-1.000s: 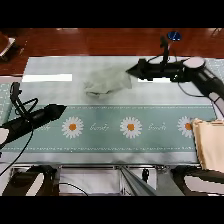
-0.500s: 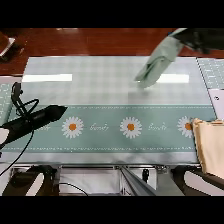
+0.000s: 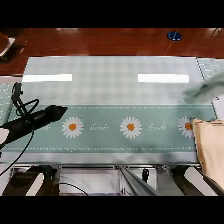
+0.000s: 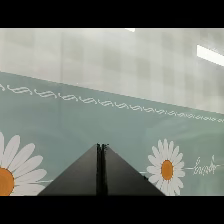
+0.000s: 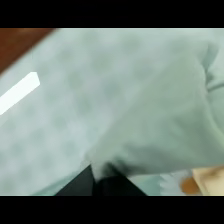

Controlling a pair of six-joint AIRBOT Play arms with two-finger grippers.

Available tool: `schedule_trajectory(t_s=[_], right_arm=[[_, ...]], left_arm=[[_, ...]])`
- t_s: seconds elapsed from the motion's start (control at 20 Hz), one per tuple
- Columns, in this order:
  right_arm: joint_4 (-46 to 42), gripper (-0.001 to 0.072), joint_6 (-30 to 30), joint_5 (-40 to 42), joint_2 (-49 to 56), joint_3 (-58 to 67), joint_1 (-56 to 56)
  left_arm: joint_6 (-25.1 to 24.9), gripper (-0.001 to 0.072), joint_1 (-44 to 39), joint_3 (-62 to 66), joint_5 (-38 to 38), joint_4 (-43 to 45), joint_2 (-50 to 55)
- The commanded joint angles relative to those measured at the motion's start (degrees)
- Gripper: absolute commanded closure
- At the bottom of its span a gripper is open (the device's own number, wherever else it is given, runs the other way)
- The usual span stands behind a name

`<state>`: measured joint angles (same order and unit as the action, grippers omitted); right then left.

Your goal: Fold the shirts.

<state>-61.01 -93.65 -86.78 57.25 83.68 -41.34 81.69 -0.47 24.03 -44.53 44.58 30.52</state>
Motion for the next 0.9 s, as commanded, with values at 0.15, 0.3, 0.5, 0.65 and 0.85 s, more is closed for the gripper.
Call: schedule_trajectory(t_s=[0.15,0.3,0.5,0.65,0.85], right_arm=[[-18.8,0.0687,-3.8,-9.6,-11.3,-12.4,-13.4],[-28.0,0.0687,-5.3,-10.7,-15.9,-16.8,-18.1],[-41.0,0.0687,-7.3,-10.8,-21.4,-21.6,-19.3],[-41.3,0.0582,-7.5,-12.9,-23.2,-28.2,-19.2],[-41.4,0.0305,-7.0,-10.1,-22.6,-31.8,-18.8]], left_arm=[[0.0,0.0688,0.0,0.0,1.1,0.0,0.0],[0.0,0.0688,0.0,0.0,1.0,0.0,0.0],[0.0,0.0688,0.0,0.0,1.0,0.0,0.0],[0.0,0.0688,0.0,0.0,1.1,0.0,0.0],[0.0,0.0688,0.0,0.0,1.1,0.0,0.0]])
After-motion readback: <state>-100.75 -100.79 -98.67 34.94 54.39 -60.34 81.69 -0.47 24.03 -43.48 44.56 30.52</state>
